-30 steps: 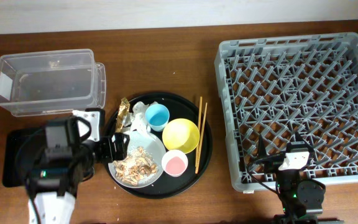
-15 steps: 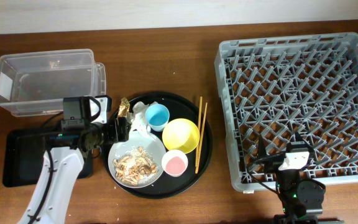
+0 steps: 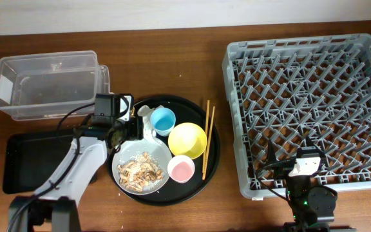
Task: Sort waste into correct bins and load items into the dishwasher rack
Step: 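Reach the left gripper to the white tissue on the tray and grasp it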
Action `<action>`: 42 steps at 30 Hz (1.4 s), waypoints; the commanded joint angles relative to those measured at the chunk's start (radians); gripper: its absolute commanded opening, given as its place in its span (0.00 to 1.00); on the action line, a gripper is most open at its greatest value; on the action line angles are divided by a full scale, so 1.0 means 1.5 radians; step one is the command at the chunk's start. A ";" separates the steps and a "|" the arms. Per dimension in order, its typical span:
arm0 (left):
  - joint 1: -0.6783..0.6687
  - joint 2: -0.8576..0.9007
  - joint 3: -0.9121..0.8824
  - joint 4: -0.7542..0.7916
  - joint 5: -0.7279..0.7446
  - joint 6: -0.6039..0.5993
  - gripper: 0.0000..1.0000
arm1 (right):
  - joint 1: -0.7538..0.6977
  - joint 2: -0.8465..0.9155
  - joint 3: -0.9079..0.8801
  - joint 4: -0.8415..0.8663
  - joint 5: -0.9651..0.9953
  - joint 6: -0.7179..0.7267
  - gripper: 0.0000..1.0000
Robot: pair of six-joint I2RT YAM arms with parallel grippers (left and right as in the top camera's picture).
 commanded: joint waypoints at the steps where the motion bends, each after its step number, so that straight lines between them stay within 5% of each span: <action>1: 0.000 0.019 0.009 0.016 0.020 -0.006 0.65 | 0.004 -0.004 -0.006 -0.001 0.006 -0.005 0.99; 7: 0.000 0.044 0.009 0.025 0.020 -0.006 0.44 | 0.004 -0.004 -0.006 -0.001 0.006 -0.005 0.99; 21: 0.000 0.044 0.009 0.031 0.088 -0.006 0.41 | 0.004 -0.004 -0.006 -0.001 0.006 -0.005 0.99; 26: 0.000 0.044 0.009 0.024 0.073 -0.006 0.24 | 0.004 -0.004 -0.006 -0.001 0.006 -0.005 0.99; 30: 0.000 0.042 0.010 0.017 0.078 -0.007 0.01 | 0.004 -0.004 -0.006 -0.001 0.006 -0.005 0.99; 42: 0.001 -0.179 0.015 -0.073 0.081 -0.069 0.01 | 0.004 -0.004 -0.006 -0.001 0.006 -0.005 0.98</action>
